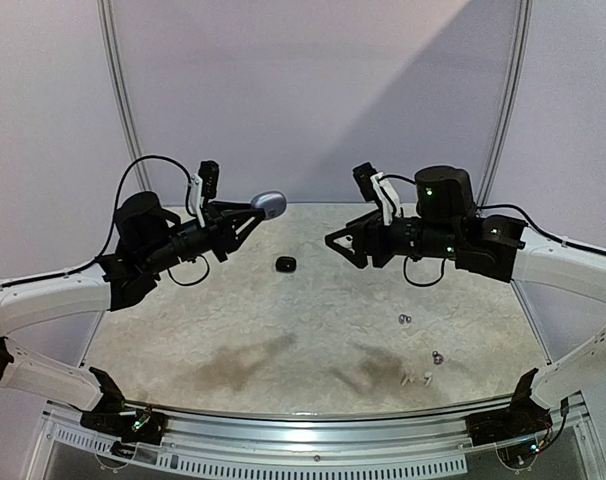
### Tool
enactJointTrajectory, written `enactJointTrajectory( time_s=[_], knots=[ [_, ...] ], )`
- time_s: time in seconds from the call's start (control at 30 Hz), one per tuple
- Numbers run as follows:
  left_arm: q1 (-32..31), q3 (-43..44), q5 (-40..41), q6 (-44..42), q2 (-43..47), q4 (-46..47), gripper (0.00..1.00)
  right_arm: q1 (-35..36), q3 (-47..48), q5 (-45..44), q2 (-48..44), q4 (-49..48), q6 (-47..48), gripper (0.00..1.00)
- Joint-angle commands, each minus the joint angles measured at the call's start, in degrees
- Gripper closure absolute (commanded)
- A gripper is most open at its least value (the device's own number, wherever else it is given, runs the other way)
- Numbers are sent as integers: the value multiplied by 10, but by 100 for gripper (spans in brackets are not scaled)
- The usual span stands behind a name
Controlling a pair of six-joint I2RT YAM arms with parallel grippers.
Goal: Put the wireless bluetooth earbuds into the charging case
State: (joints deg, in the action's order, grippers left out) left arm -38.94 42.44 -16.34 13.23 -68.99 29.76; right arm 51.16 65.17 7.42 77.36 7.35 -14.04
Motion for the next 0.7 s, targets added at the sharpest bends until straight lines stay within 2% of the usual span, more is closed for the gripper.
enactJointTrajectory(
  time_s=[0.0,0.17,0.23,0.3,0.37,0.4,0.53,0.67],
  knots=[
    [21,14,-67,-31,-29,-18,100,-20,40,69,20,5,62,28],
    [41,56,-150,-55,-55,-51,100,-22,96,121,63,13,215,22],
    [41,74,-184,-76,-62,-71,100,-27,116,135,79,6,249,20],
    [42,86,-205,-91,-65,-86,100,-41,140,186,97,0,259,15],
    [45,88,-210,-94,-61,-92,100,-59,167,217,111,7,251,3],
    [47,86,-214,-95,-55,-92,100,-64,181,226,119,18,249,1],
    [58,63,-242,-111,-34,-80,100,-69,228,275,145,62,294,3],
    [69,82,-260,-101,-27,-99,100,-68,261,296,167,87,282,6]
  ],
)
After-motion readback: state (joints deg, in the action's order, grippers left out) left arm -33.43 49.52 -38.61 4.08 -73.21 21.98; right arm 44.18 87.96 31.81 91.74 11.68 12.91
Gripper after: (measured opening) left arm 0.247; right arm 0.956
